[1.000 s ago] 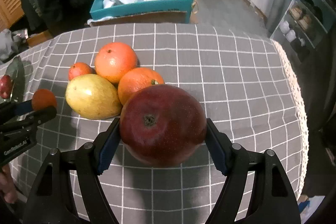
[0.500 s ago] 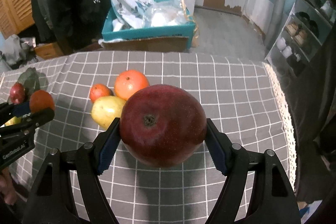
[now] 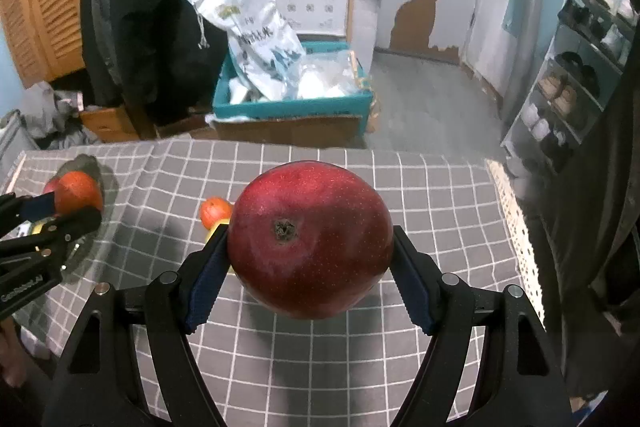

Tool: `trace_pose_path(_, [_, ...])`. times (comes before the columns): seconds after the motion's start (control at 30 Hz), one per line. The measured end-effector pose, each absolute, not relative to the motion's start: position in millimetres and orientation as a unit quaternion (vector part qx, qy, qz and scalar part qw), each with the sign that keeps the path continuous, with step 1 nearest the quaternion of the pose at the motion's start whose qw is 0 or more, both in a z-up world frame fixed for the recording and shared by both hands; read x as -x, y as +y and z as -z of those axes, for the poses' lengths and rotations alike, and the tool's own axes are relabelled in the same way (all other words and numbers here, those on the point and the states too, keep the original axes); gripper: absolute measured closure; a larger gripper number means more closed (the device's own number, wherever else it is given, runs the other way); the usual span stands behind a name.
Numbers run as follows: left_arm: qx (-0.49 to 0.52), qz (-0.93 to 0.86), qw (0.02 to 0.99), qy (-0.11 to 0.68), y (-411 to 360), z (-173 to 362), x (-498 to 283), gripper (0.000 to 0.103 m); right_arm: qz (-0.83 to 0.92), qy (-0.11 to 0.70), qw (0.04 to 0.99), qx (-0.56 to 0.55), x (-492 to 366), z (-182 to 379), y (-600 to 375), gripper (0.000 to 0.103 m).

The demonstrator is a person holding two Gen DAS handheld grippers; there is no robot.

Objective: Organize fruits
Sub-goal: 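Carry the dark orange with the left tool while the right tool carries the apple toward the bowl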

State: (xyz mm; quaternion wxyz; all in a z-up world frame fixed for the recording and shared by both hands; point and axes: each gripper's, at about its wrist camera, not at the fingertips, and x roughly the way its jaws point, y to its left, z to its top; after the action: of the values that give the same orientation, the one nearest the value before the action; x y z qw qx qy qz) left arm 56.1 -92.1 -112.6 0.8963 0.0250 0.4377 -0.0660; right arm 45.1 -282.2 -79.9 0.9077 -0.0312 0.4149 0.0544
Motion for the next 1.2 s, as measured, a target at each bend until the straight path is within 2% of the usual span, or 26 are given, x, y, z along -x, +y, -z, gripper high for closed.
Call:
trace_pose_path(0.63, [-0.008, 0.052, 0.920, 0.388, -62.1, 70.0, -33.9, 0.059, -0.094, 0.352, 0.930, 0.042, -19.4, 26.1, -254.2, 0.027])
trace_pose_path(1.2, [0.011, 0.024, 0.924, 0.382, -25.5, 64.5, -30.2, 0.059, -0.130, 0.350, 0.927, 0.042, -29.6, 17.0, -213.6, 0.027])
